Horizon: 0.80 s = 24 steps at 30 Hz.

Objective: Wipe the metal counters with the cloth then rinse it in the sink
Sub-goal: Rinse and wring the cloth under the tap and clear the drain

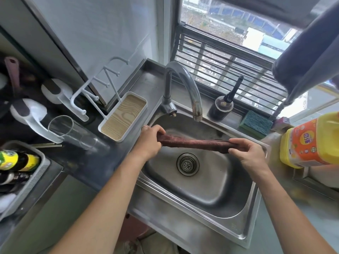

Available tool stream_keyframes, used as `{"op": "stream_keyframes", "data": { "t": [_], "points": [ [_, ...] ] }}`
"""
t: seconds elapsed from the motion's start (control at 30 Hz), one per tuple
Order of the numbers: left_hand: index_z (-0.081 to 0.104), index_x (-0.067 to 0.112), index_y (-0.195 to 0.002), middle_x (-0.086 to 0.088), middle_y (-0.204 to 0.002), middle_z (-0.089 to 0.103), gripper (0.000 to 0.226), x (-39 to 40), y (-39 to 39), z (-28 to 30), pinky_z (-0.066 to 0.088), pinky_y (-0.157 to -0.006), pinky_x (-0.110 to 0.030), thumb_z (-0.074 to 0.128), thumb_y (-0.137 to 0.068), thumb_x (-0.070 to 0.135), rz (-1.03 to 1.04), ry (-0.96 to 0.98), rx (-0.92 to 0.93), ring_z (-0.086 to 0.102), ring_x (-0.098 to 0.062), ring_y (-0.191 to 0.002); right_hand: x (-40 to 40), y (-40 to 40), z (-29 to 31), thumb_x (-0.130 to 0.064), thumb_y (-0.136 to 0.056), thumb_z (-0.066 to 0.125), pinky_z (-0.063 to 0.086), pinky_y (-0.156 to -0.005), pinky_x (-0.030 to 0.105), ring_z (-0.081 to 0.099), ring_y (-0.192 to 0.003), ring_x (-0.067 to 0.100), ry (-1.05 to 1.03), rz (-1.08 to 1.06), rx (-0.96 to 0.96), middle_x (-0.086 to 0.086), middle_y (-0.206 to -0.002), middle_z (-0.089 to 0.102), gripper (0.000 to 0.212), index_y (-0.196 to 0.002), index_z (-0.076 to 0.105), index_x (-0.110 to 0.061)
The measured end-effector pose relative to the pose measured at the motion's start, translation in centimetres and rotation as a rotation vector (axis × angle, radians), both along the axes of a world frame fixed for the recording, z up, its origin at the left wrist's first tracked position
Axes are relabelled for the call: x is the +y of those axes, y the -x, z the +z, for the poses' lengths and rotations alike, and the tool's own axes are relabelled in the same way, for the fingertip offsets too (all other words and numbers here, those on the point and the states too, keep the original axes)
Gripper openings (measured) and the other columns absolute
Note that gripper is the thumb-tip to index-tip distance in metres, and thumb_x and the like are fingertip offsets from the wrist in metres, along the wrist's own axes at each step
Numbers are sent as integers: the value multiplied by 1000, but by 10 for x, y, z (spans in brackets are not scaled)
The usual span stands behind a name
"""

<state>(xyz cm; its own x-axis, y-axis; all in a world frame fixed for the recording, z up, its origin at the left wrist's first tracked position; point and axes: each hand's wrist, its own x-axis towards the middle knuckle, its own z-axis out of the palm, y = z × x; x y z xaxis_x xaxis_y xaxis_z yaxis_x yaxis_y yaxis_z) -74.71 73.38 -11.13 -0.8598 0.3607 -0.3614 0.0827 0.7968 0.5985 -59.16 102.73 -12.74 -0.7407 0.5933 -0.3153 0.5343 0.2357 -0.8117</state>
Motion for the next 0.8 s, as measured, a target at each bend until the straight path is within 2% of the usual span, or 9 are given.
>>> {"op": "stream_keyframes", "data": {
  "t": [0.07,0.2,0.27,0.37,0.4,0.47,0.63,0.7,0.8],
  "points": [
    [71,21,-108,-3,-123,39,27,0,0,0,35,-93,-17,65,-88,4,15,51,65,49,-14,-95,1,0,-2,-6,-76,80,55,-90,32,74,-85,13,-110,58,-75,-5,-84,79,29,-92,78,-29],
    [79,20,-92,-2,-115,53,15,-4,3,1,45,-100,-28,70,-84,12,65,44,200,54,-18,-106,-3,2,3,-13,-83,76,49,-90,28,67,-96,10,-246,144,-88,-5,-98,72,16,-86,78,-28],
    [79,24,-87,5,-101,62,12,-7,6,3,48,-91,-26,71,-81,16,101,-54,209,58,-13,-97,-3,2,6,-5,-89,68,47,-90,20,63,-99,11,-40,84,21,-1,-106,68,16,-88,73,-19],
    [75,25,-86,12,-75,67,5,-9,9,6,47,-69,-21,74,-81,23,223,-225,32,61,-8,-72,-2,-2,12,-3,-93,61,54,-72,23,63,-73,14,522,-59,192,2,-85,67,13,-90,65,-15],
    [74,24,-86,12,-70,65,5,-8,10,6,44,-63,-20,75,-81,25,244,-232,26,58,-6,-66,-1,-3,11,-11,-89,67,57,-68,26,64,-70,16,593,-115,202,5,-83,67,5,-93,67,-14],
    [73,22,-86,12,-67,62,11,-4,9,3,41,-59,-16,77,-80,30,276,-220,49,56,-4,-63,-2,-1,-2,-19,-83,76,59,-70,34,63,-70,24,533,-248,132,15,-88,68,22,-101,71,-8],
    [74,25,-88,10,-75,69,18,26,-16,1,49,-68,-23,74,-80,41,275,-226,129,63,-10,-74,-55,17,-11,-8,-93,69,57,-76,42,65,-75,25,363,-448,63,17,-92,71,7,-97,74,-9],
    [76,25,-88,10,-75,71,17,45,-36,0,51,-69,-22,74,-80,40,239,-279,118,64,-7,-71,-97,23,-5,-16,-92,70,58,-79,44,67,-78,22,345,-355,98,8,-88,76,7,-92,76,-16],
    [78,25,-99,6,-92,77,18,65,-58,-6,54,-84,-27,69,-86,33,184,-349,66,69,-10,-85,-146,31,8,-20,-96,59,58,-86,35,72,-92,14,431,-192,159,0,-98,79,22,-109,77,-21]
  ]
}}
